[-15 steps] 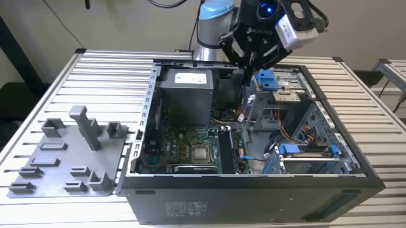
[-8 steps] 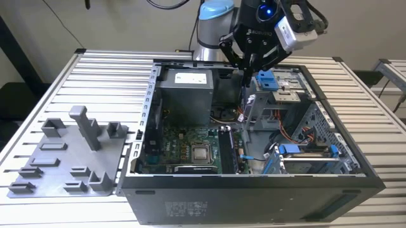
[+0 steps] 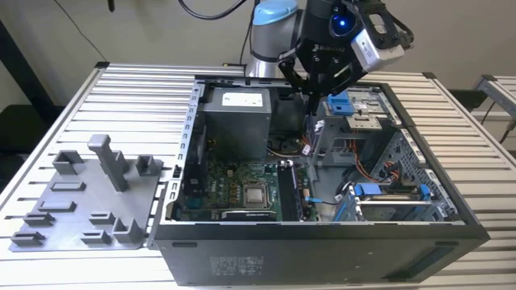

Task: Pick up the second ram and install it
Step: 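Insert the second ram into the second slot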

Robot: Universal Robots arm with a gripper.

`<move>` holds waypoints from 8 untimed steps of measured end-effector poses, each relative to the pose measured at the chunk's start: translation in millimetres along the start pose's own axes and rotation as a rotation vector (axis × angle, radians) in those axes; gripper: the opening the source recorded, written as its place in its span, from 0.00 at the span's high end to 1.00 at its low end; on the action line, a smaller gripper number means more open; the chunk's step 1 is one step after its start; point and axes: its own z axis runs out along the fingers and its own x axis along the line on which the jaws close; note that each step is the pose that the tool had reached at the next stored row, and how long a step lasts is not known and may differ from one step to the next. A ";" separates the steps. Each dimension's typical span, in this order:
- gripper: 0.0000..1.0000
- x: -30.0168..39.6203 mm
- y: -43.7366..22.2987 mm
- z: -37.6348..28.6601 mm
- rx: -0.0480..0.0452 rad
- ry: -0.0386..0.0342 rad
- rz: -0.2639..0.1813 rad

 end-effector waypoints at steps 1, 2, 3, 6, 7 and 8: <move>0.87 0.0 -0.5 1.2 0.0002 0.0023 -0.007; 0.87 -0.1 -0.9 2.5 0.0005 0.0044 -0.013; 0.87 -0.1 -1.4 4.0 0.0007 0.0060 -0.020; 0.87 -0.1 -2.3 9.5 0.0007 0.0068 -0.038; 0.87 -0.2 -2.5 11.4 0.0007 0.0068 -0.040; 0.87 -0.2 -2.8 13.2 0.0007 0.0068 -0.041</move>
